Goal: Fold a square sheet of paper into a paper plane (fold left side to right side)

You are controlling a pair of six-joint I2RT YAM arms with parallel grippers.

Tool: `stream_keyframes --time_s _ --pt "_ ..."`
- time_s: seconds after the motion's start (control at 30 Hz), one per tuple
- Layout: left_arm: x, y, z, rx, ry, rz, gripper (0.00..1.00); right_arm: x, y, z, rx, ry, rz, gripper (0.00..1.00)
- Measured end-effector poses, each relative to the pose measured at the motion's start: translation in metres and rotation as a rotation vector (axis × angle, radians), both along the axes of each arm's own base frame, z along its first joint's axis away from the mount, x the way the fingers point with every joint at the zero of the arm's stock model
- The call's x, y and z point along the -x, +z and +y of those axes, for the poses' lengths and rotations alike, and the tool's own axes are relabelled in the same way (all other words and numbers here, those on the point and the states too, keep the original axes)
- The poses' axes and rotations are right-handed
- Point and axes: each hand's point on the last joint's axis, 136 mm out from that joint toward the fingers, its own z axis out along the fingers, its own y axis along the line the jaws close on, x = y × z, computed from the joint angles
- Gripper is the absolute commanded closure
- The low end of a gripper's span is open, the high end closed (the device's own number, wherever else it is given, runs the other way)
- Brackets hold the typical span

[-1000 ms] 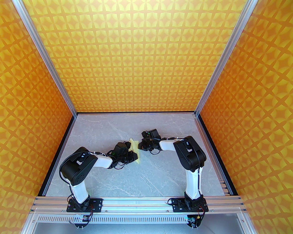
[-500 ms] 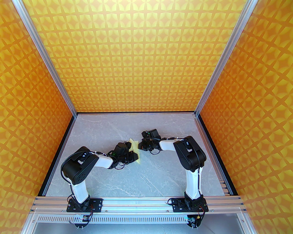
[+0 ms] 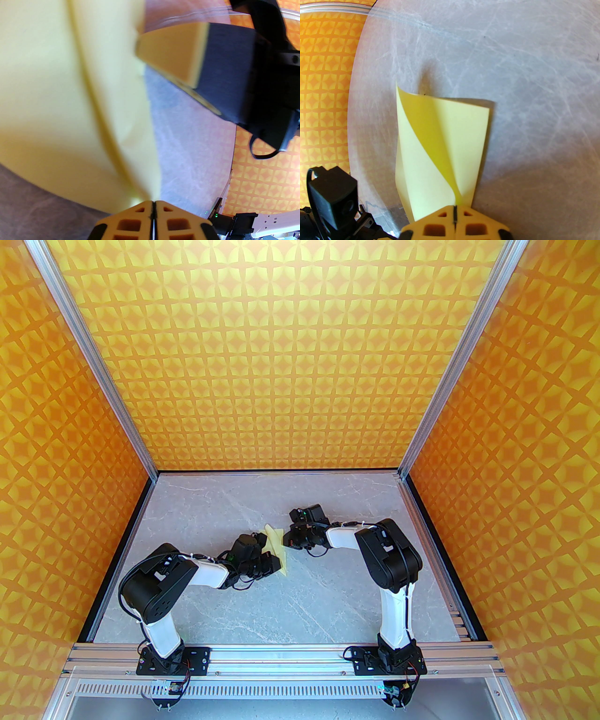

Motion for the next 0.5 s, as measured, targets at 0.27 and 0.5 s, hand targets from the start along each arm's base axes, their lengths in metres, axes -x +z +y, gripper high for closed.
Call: stream_keyframes --time_s 0.27,0.5 --pt "0.0019 -0.0079 0.0036 -0.041 0.004 0.035 0.94 -0.0003 0.0018 0.0001 0.011 0.014 -0.002 1.00" --pt "0.0020 -0.0086 0.0035 -0.055 -0.001 0.046 0.94 -0.0009 0.0025 0.0004 0.016 0.019 -0.001 1.00"
